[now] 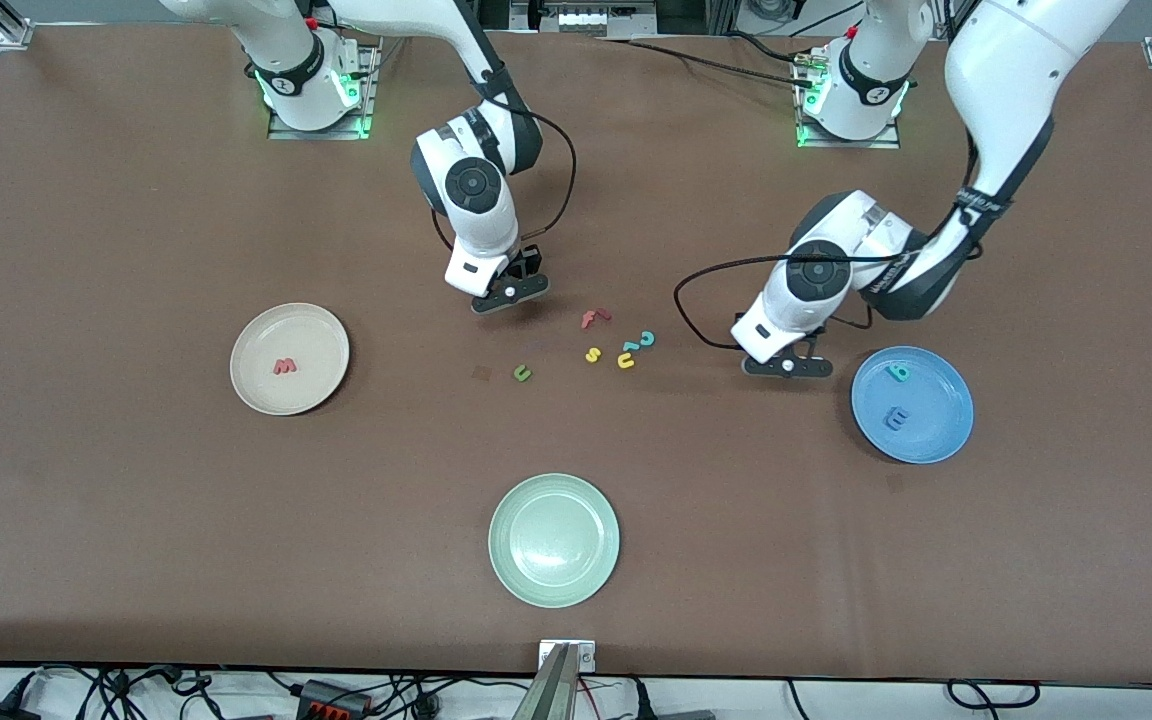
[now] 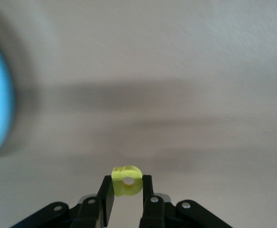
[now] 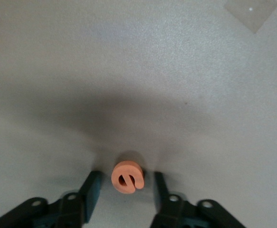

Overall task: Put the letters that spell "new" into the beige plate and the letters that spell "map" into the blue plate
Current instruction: 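Drop the e on the brown plate while the left gripper drops the d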

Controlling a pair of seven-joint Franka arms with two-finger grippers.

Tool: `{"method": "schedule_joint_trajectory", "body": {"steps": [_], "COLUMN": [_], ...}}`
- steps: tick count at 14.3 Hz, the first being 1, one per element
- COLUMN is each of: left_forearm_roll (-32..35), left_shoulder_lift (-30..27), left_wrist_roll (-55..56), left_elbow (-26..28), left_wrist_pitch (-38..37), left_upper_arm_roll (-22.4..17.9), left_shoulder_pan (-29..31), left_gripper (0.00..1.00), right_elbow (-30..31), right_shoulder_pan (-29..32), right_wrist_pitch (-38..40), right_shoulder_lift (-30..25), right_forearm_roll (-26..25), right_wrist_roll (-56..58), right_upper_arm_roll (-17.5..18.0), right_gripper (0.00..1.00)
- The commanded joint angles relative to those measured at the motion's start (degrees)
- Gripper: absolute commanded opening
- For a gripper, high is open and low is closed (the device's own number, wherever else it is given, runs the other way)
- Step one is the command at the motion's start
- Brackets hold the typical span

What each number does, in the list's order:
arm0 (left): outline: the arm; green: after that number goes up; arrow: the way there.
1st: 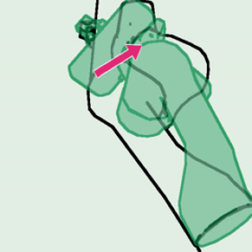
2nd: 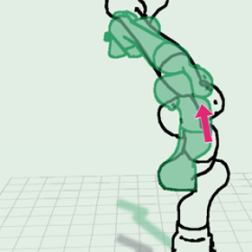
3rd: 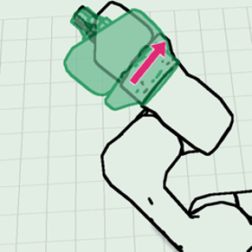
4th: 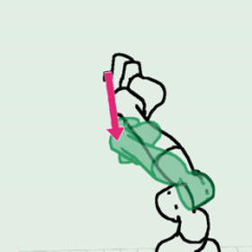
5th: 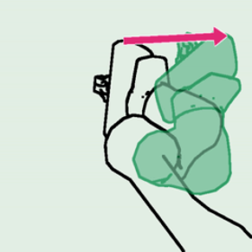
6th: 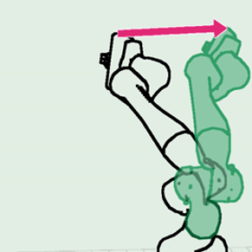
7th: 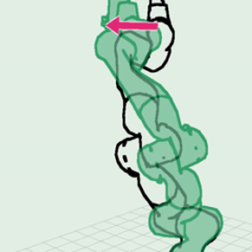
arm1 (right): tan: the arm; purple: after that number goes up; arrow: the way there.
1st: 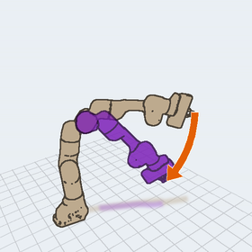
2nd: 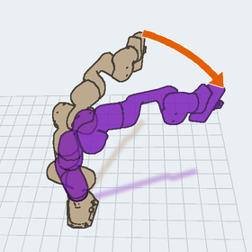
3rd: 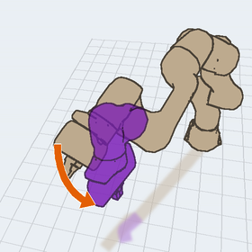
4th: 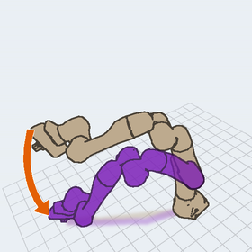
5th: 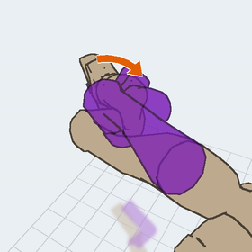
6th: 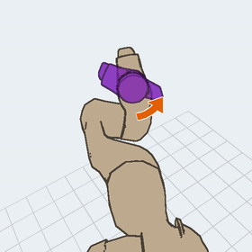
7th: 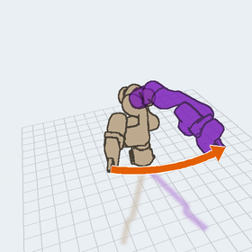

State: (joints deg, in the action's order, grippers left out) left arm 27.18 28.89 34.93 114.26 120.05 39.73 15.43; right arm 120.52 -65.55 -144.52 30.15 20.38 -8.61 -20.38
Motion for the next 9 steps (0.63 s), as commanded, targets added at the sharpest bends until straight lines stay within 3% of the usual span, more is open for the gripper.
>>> {"method": "schedule_joint_trajectory", "body": {"steps": [1, 4, 6, 9], "left_forearm_roll": [1.29, 1.29, 1.38, 1.38], "left_shoulder_lift": [-0.77, 2.29, 4.93, 9.32], "left_wrist_roll": [-10.02, -21.44, -26.39, -30.25], "left_elbow": [-7.1, -11.85, -12.91, -12.3], "left_wrist_pitch": [-8.42, -9.14, -8.44, -4.49], "left_upper_arm_roll": [0.17, -0.27, -0.27, -0.35], "left_shoulder_pan": [2.84, 8.98, 11.99, 16.55], "left_gripper": [0.11, 0.12, 0.13, 0.16], "right_elbow": [0.59, 0.42, 0.24, -0.02], "right_shoulder_pan": [-1.07, -0.81, -0.28, 1.38], "right_wrist_pitch": [-0.06, -0.06, 0.02, 0.02], "right_shoulder_lift": [-0.09, -0.09, -0.27, -0.88], "right_forearm_roll": [1.24, 1.24, 1.24, 1.42], "right_wrist_roll": [-0.36, -0.01, -0.09, -0.18], "right_upper_arm_roll": [-0.45, -0.45, -0.54, -1.33], "right_gripper": [0.46, 0.26, 0.19, 0.17]}}
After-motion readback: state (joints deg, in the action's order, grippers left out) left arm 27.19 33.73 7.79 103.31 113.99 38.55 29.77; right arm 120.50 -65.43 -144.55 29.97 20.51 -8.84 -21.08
